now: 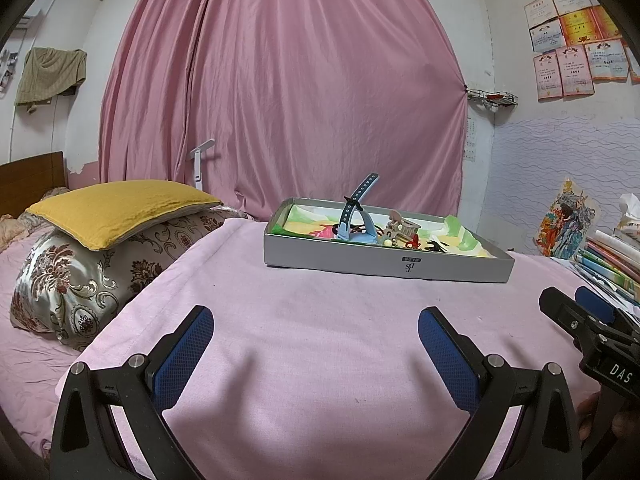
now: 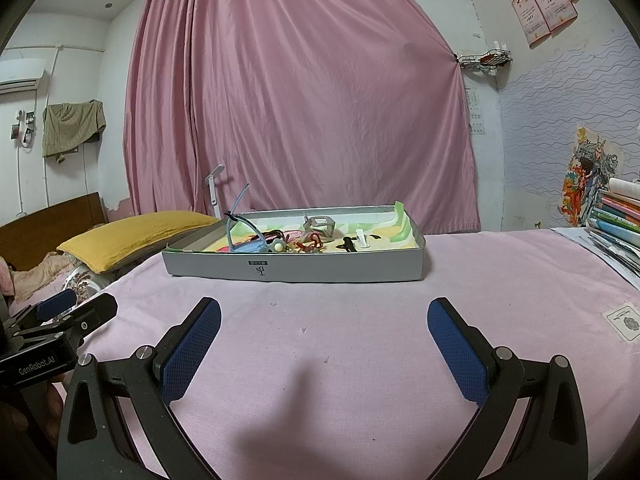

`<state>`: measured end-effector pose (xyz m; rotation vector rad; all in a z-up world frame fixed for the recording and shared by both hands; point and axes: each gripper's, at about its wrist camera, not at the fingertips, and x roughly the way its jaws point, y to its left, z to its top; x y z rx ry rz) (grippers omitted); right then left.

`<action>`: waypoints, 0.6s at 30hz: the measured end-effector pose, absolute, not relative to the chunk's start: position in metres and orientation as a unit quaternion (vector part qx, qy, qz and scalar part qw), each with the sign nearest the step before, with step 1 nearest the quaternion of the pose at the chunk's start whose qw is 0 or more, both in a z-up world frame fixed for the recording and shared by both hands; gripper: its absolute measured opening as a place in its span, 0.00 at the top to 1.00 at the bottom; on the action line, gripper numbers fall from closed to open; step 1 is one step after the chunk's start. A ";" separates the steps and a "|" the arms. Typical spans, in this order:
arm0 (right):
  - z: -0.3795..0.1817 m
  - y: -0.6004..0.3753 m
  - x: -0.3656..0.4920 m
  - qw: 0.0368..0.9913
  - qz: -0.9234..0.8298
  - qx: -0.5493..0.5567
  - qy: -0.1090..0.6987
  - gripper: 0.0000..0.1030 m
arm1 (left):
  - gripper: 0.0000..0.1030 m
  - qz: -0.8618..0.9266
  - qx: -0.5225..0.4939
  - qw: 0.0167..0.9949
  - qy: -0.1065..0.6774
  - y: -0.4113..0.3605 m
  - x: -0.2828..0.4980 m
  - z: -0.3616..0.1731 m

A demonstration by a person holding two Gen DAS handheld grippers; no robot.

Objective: Organize jewelry

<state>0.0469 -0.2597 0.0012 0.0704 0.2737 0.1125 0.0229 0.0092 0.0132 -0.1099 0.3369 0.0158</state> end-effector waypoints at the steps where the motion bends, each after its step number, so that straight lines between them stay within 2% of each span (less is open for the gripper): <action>1: 0.001 -0.260 0.047 0.988 0.056 0.035 0.136 0.01 | 0.00 0.007 -0.055 0.984 0.168 0.009 0.023 0.013; 18: 0.000 -0.260 0.048 0.988 0.056 0.035 0.137 0.01 | 0.00 0.019 -0.074 0.980 0.186 0.016 0.024 0.009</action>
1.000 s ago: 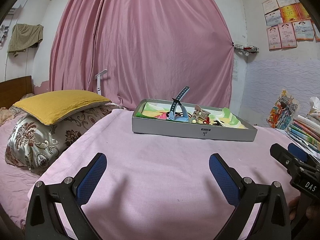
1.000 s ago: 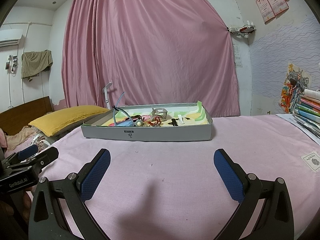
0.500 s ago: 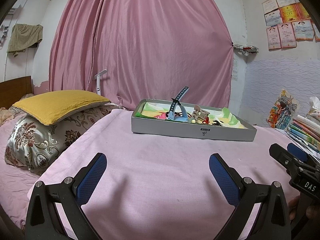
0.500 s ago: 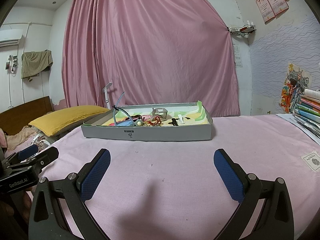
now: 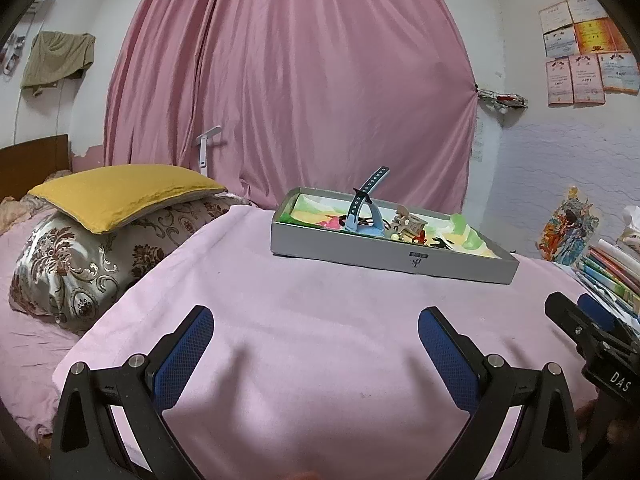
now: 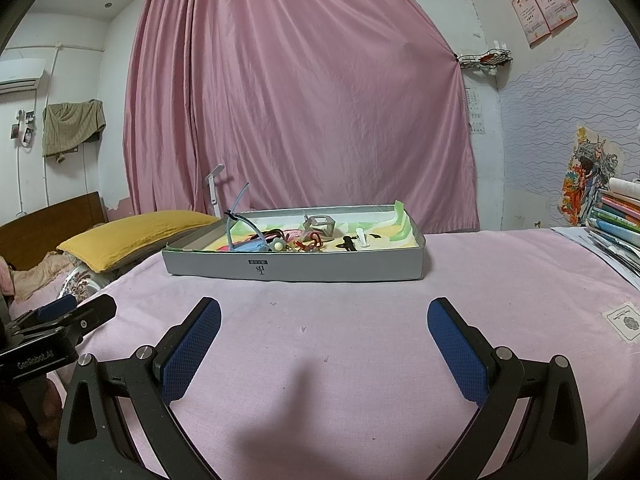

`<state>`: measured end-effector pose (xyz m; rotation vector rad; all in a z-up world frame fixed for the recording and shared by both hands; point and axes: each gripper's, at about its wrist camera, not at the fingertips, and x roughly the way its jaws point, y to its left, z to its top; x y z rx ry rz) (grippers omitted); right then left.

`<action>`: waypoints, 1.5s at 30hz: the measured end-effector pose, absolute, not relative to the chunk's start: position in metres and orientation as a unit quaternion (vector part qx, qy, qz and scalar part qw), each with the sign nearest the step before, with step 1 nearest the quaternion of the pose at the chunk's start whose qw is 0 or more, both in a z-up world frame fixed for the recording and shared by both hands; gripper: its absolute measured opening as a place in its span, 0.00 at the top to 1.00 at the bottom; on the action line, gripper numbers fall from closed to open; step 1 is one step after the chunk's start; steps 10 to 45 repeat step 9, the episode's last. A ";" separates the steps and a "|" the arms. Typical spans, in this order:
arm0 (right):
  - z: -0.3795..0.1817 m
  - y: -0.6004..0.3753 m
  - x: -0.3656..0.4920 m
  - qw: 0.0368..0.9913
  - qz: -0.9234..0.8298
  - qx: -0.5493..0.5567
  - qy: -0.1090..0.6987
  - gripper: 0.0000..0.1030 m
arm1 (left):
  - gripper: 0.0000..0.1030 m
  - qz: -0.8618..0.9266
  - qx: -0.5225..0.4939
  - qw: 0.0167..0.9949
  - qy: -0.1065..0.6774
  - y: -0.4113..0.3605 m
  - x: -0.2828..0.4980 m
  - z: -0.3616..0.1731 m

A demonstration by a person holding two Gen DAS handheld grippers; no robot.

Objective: Organize jewelry

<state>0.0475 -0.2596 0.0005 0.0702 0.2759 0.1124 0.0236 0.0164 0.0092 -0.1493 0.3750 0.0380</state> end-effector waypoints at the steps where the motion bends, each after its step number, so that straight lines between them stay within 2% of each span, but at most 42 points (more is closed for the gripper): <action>1: 0.001 -0.259 0.047 0.988 0.056 0.035 0.137 0.01 | 0.00 0.021 -0.073 0.980 0.186 0.016 0.023 0.009; 45: 0.001 -0.260 0.047 0.988 0.056 0.035 0.137 0.01 | 0.00 0.023 -0.068 0.980 0.187 0.014 0.023 0.009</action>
